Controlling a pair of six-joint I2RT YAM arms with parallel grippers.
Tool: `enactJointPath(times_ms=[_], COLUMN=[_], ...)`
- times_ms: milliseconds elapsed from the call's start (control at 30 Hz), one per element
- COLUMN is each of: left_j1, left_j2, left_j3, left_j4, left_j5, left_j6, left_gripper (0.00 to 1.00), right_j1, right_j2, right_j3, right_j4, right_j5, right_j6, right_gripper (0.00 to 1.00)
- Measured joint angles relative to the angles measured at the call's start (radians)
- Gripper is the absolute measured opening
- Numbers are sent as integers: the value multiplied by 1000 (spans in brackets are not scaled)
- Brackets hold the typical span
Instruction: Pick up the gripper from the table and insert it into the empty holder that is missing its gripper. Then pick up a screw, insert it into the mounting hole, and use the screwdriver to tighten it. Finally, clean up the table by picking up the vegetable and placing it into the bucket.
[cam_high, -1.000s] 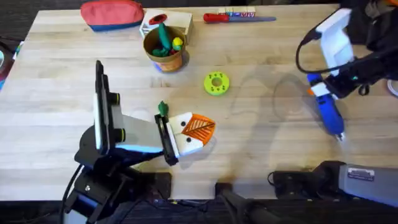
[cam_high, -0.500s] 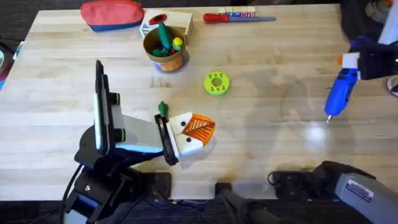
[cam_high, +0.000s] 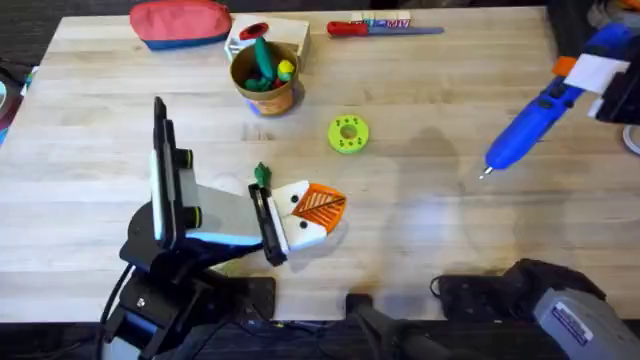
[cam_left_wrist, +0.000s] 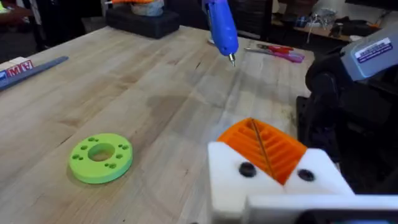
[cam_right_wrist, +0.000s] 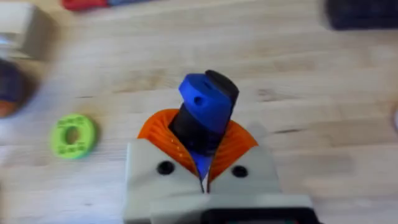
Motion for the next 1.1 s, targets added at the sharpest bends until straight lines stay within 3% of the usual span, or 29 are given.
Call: enactJointPath(times_ms=[133,300,600,1100], left_j1=[0,0,0,0], left_j2=[0,0,0,0], left_j3=[0,0,0,0], left_j4=[0,0,0,0], left_j5=[0,0,0,0], left_j6=[0,0,0,0], left_gripper=[14,14,14,14], right_j1=[56,196,444,870], right_j2=[-32,-81,-164,-73], right_j3=[-36,-118,-270,-284], right_j4=[64,238,661,1043], right_j5=[-114,-172,-199,-179], right_j6=[47,90,218,192], right_gripper=[7,7,7,7])
